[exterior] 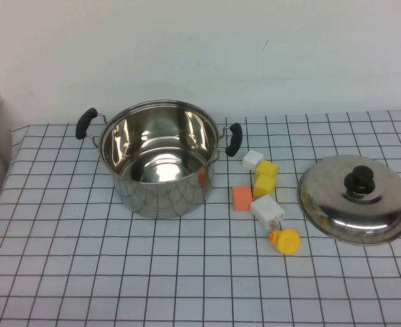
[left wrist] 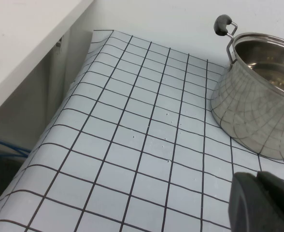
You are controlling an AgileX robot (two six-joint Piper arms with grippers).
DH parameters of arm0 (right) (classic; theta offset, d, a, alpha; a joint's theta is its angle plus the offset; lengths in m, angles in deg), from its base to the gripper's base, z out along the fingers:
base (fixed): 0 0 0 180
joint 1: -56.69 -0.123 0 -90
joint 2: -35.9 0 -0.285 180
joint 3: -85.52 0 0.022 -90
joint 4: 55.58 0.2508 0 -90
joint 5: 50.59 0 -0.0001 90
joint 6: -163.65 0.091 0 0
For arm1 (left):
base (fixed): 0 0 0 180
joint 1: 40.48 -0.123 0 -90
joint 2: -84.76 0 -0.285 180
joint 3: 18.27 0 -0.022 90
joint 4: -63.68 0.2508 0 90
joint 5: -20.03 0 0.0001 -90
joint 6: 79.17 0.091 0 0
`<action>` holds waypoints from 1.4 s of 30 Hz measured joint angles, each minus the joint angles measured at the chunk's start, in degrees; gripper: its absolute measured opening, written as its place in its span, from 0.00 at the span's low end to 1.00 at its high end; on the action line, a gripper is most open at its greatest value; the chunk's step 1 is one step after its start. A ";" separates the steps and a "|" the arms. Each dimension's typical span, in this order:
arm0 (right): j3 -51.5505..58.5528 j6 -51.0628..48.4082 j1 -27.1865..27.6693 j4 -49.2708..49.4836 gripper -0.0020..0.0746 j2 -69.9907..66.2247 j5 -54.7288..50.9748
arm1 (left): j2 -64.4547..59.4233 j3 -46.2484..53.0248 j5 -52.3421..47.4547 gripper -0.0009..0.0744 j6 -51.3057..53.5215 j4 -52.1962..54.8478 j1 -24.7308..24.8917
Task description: Cover the pot
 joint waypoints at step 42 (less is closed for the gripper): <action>0.49 -0.69 0.00 55.71 0.02 0.00 -0.65 | 0.00 0.00 0.00 0.01 -0.15 0.13 0.00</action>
